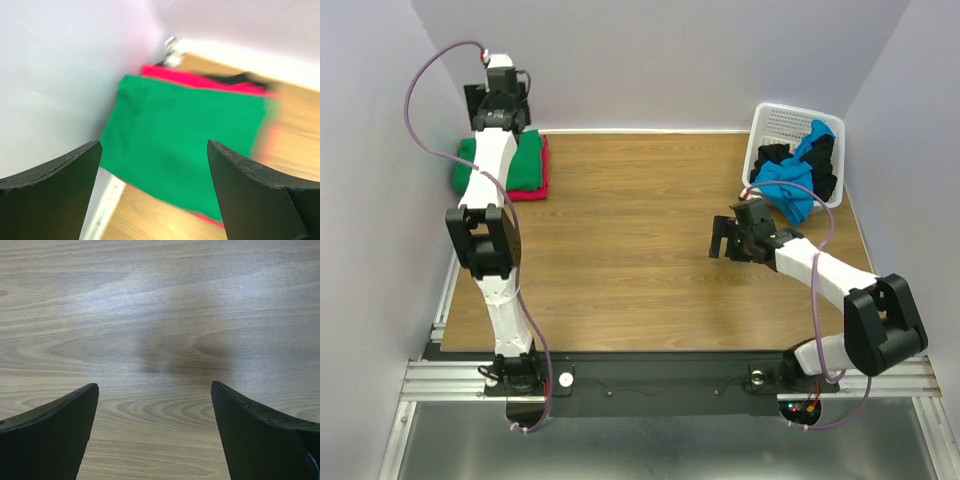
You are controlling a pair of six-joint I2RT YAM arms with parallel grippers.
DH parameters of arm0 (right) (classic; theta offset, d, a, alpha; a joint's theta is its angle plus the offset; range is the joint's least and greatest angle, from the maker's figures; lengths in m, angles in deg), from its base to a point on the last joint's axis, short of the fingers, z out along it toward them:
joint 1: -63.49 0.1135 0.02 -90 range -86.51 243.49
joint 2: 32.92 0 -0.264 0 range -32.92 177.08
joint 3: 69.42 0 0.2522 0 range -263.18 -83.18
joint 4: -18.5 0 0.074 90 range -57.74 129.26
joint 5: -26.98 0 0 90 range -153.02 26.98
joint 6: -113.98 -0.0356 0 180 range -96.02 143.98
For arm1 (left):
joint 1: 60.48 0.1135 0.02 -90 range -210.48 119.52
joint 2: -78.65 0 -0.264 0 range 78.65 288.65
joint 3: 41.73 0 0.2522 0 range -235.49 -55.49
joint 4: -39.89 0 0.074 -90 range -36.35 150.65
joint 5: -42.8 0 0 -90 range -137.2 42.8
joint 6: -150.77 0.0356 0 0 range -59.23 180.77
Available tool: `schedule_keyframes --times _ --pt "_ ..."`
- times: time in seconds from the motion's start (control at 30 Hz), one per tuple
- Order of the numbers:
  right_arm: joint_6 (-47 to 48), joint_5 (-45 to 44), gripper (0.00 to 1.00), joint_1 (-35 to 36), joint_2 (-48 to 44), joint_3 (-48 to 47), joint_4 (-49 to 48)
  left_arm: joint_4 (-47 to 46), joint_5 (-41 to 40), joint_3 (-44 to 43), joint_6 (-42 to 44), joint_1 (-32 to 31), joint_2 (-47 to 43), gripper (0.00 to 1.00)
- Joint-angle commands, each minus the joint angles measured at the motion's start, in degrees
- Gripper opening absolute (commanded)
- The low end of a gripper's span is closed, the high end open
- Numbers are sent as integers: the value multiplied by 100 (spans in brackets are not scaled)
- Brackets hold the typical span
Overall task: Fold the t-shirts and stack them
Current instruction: Neatly place the folded tshirt to the corner
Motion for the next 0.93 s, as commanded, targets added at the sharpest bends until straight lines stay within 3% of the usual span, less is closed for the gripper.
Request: schedule_keyframes --times 0.0,0.1,0.13,0.3,0.43,0.67,0.9 --pt "38 52 100 -26 -419 3 -162 -27 -3 486 -1087 -886 -1672 99" --pt "21 113 100 -35 -578 56 -197 -132 146 1409 -1810 -1510 -2691 99" --pt "21 113 100 -35 -709 82 -285 -281 146 2413 -2361 -1694 -3329 99" --pt "-40 52 100 -26 -1192 284 -522 -1345 208 5694 -3655 -2687 -5317 99" --pt "-137 -1 100 -26 -1404 381 -671 -1030 -99 6902 -4202 -3005 -6050 99" --pt "-305 -150 100 -26 -2089 679 -1085 174 -600 7942 -5010 -3085 -7281 99" --pt "-217 -511 100 -26 -2731 1031 -1357 289 -618 7855 -5117 -3129 -7668 99"
